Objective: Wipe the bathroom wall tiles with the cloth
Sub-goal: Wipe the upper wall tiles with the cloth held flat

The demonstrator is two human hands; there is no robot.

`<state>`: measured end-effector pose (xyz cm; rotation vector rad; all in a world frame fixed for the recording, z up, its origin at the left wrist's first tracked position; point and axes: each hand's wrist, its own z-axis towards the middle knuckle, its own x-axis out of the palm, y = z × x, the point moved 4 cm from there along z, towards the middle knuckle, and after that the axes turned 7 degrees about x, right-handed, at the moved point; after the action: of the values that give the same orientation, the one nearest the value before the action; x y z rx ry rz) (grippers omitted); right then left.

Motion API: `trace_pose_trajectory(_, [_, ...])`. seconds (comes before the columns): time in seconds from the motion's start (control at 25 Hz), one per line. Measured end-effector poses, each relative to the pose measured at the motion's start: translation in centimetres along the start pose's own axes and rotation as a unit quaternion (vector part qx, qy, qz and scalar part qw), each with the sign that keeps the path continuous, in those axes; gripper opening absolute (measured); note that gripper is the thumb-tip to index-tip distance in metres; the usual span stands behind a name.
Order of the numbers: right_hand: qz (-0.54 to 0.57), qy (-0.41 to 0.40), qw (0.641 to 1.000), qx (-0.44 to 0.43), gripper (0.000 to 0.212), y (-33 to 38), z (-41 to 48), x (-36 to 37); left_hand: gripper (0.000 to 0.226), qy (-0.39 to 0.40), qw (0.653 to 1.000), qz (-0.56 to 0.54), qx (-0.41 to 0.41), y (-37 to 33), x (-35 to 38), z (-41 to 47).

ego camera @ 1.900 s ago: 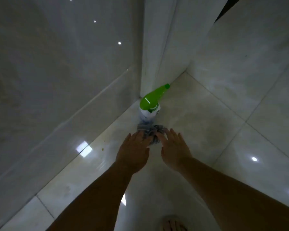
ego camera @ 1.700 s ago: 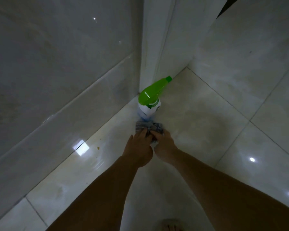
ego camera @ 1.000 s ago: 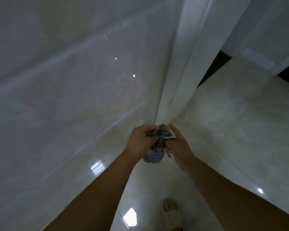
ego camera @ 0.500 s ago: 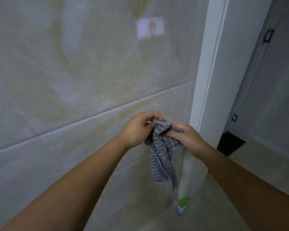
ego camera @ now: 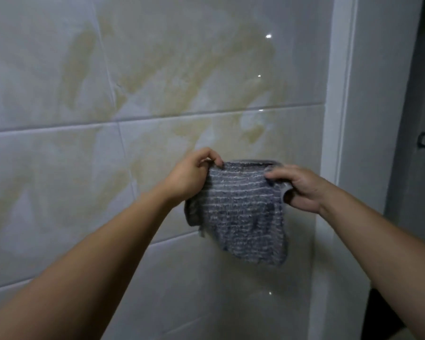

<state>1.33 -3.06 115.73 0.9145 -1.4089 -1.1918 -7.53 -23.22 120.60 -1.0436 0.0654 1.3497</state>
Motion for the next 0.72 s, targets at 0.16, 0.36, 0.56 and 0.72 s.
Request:
trace_pose_trajectory(0.16, [-0.018, 0.030, 0.999, -0.039, 0.070, 3.0, 1.5, 2.5, 0.058, 0.122, 0.990, 0.031, -0.068, -1.3, -4.4, -0.2])
trace_pose_trajectory(0.36, [-0.146, -0.065, 0.983, -0.095, 0.032, 6.2, 2.0, 6.1, 0.021, 0.069, 0.942, 0.315, -0.097, -1.6, -8.7, -0.3])
trace_pose_trajectory(0.56, [-0.157, -0.062, 0.985, 0.021, 0.022, 7.1, 2.5, 6.1, 0.027, -0.023, 0.969, -0.072, -0.234, 0.8, -12.2, -1.7])
trace_pose_trajectory(0.72, [-0.015, -0.024, 0.996, 0.089, 0.032, 7.3, 3.4, 6.9, 0.039, -0.051, 0.896, -0.349, -0.269, -0.6, -12.4, -1.8])
